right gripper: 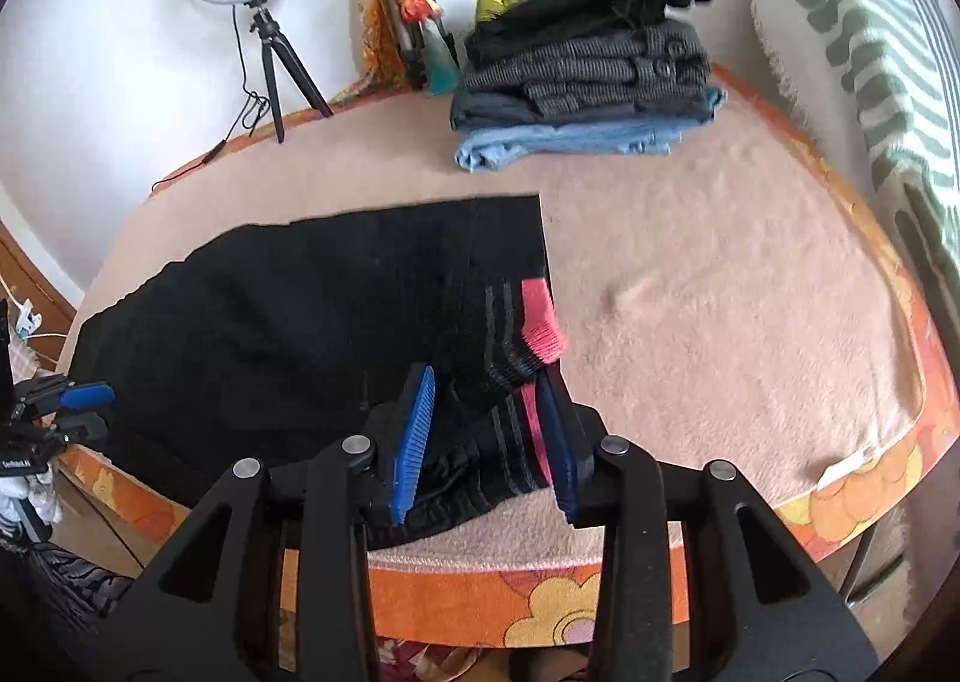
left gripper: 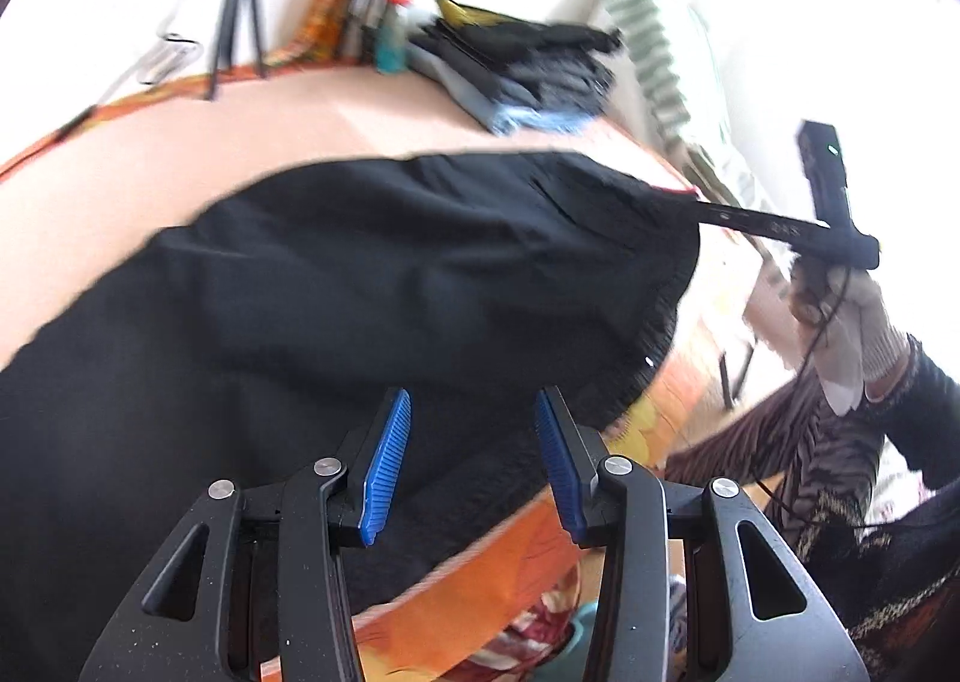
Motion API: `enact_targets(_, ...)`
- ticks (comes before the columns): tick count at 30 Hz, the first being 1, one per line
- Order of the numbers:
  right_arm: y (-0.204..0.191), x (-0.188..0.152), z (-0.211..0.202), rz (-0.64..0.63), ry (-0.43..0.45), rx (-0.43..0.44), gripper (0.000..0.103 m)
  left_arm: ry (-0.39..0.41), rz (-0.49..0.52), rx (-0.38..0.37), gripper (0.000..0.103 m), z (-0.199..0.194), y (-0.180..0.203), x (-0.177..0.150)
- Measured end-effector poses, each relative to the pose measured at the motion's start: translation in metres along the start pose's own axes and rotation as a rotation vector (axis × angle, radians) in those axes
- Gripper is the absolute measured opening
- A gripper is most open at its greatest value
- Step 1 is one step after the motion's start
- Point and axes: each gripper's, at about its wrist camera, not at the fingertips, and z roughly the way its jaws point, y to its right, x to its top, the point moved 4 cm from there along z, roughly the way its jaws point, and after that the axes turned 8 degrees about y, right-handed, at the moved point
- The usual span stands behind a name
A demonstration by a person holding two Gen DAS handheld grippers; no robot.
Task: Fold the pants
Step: 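Lower the cuffs onto the pants and open the right gripper, then grasp the folded pants edge with both grippers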
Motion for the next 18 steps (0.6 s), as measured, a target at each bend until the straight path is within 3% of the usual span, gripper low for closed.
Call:
enact_targets(4, -0.026, 0.037, -0.001, -0.055, 0.069, 0.046, 0.037, 0.048, -0.075, 0.112, 0.042, -0.017, -0.036, 0.004)
enact_targets(7, -0.05, 0.067, 0.012, -0.068, 0.082, 0.149, 0.039, 0.053, -0.118, 0.162, 0.042, -0.022, -0.059, -0.001)
enact_targets(11, -0.094, 0.094, 0.054, -0.106, 0.048, 0.327, 0.051, 0.048, -0.158, 0.2, 0.042, -0.025, -0.081, -0.007)
enact_targets(15, -0.135, 0.105, 0.115, -0.08, -0.043, 0.48, 0.052, 0.032, -0.202, 0.224, 0.042, -0.028, -0.105, -0.02)
enact_targets(18, -0.166, 0.099, 0.155, -0.122, -0.117, 0.526, 0.052, 0.019, -0.221, 0.24, 0.042, -0.029, -0.113, -0.028)
